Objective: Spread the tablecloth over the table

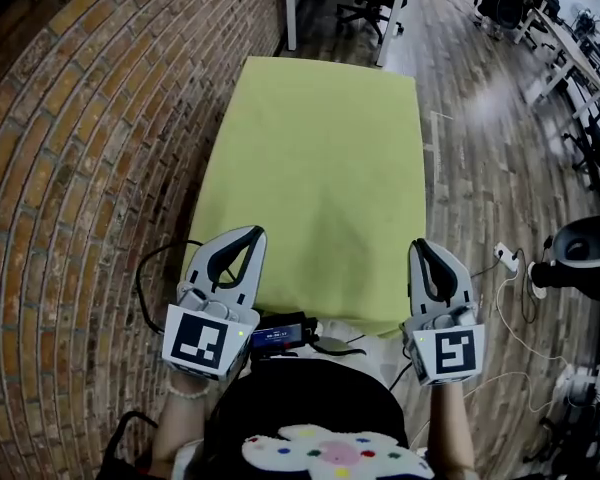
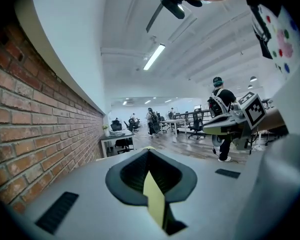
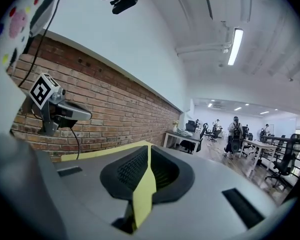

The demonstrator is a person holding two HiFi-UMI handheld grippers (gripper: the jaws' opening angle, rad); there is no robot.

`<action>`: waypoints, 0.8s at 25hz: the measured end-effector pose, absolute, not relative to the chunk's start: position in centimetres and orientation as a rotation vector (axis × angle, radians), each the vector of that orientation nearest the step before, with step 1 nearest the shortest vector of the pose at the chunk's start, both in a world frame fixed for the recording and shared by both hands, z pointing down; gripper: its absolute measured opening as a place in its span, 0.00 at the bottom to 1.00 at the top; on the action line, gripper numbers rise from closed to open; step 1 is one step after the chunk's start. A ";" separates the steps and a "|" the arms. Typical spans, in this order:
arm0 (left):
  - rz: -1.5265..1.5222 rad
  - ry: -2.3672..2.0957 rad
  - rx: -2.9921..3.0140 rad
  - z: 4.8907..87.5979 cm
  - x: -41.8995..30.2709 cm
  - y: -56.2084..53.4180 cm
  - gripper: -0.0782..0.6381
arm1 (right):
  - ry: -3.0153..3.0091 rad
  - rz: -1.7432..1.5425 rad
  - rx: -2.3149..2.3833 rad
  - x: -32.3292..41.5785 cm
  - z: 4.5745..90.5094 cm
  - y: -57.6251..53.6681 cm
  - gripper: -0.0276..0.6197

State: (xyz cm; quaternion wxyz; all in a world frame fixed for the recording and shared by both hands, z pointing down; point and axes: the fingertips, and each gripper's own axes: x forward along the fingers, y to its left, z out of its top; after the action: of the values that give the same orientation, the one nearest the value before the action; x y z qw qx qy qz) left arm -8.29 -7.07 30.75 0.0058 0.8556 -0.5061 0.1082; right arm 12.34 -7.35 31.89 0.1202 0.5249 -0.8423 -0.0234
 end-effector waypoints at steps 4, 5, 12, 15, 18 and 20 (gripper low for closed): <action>0.351 -1.571 2.702 30.9 -8.5 -7.3 0.13 | -2.481 -0.060 1.524 11.7 32.1 -7.5 0.11; 0.348 -1.570 2.703 30.8 -8.5 -7.4 0.13 | -2.474 -0.049 1.512 11.6 32.3 -7.5 0.11; 0.306 -1.553 2.687 30.7 -8.4 -7.9 0.13 | -2.502 -0.063 1.512 10.9 32.2 -7.8 0.11; 0.306 -1.552 2.687 30.8 -8.4 -8.1 0.13 | -2.500 -0.048 1.506 10.7 32.3 -7.9 0.11; 0.301 -1.543 2.691 30.7 -8.3 -8.3 0.13 | -2.500 -0.046 1.504 10.5 32.4 -8.2 0.11; 0.305 -1.537 2.693 30.8 -8.4 -8.4 0.13 | -2.501 -0.044 1.503 10.3 32.4 -8.3 0.11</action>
State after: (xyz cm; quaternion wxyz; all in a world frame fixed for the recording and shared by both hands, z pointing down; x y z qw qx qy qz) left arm -8.35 -8.37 30.79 0.0131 0.8642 -0.4933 0.0979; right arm 10.25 -8.34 32.38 0.1112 0.5119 -0.8517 -0.0150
